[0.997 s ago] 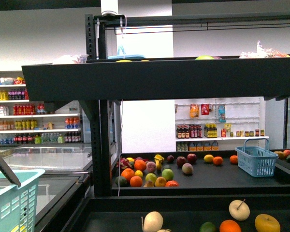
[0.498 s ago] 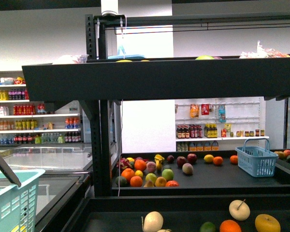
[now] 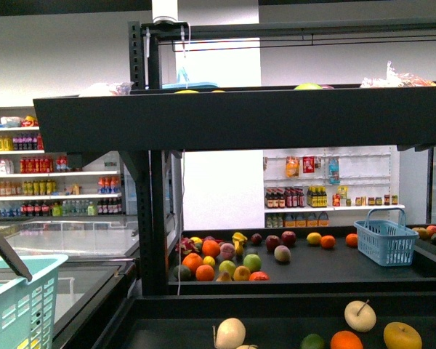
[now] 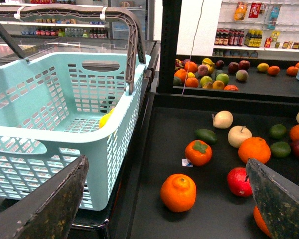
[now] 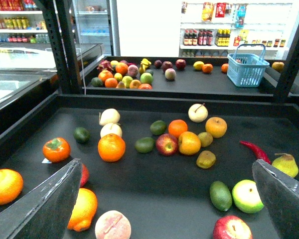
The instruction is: Pick lemon from shelf
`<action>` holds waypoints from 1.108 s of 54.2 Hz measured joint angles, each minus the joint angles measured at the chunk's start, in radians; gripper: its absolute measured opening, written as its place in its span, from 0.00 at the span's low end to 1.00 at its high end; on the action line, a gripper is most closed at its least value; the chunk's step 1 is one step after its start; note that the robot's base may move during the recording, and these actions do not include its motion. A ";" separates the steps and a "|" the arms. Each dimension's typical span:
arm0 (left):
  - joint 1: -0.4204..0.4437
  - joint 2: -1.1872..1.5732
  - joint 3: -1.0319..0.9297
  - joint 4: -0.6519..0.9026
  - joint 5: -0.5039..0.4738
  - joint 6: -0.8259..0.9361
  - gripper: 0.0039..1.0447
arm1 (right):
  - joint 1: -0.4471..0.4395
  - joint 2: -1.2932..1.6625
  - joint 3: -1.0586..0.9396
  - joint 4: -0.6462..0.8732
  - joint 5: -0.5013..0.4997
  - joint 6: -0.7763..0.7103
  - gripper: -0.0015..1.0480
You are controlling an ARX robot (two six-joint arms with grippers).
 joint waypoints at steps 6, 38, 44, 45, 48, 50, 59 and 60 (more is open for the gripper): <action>0.000 0.000 0.000 0.000 0.000 0.000 0.93 | 0.000 0.000 0.000 0.000 0.000 0.000 0.98; 0.000 0.000 0.000 0.000 0.000 0.000 0.93 | 0.000 0.000 0.000 0.000 0.000 0.000 0.98; 0.000 0.000 0.000 0.000 0.000 0.000 0.93 | 0.000 0.000 0.000 0.000 0.000 0.000 0.98; 0.000 0.000 0.000 0.000 0.000 0.000 0.93 | 0.000 0.000 0.000 0.000 0.000 0.000 0.98; 0.000 0.000 0.000 0.000 0.000 0.000 0.93 | 0.000 0.000 0.000 0.000 0.000 0.000 0.98; 0.000 0.000 0.000 0.000 0.000 0.000 0.93 | 0.000 0.000 0.000 0.000 0.000 0.000 0.98; 0.000 0.000 0.000 0.000 0.000 0.000 0.93 | 0.000 0.000 0.000 0.000 0.000 0.000 0.98; 0.000 0.000 0.000 0.000 0.000 0.000 0.93 | 0.000 0.000 0.000 0.000 0.000 0.000 0.98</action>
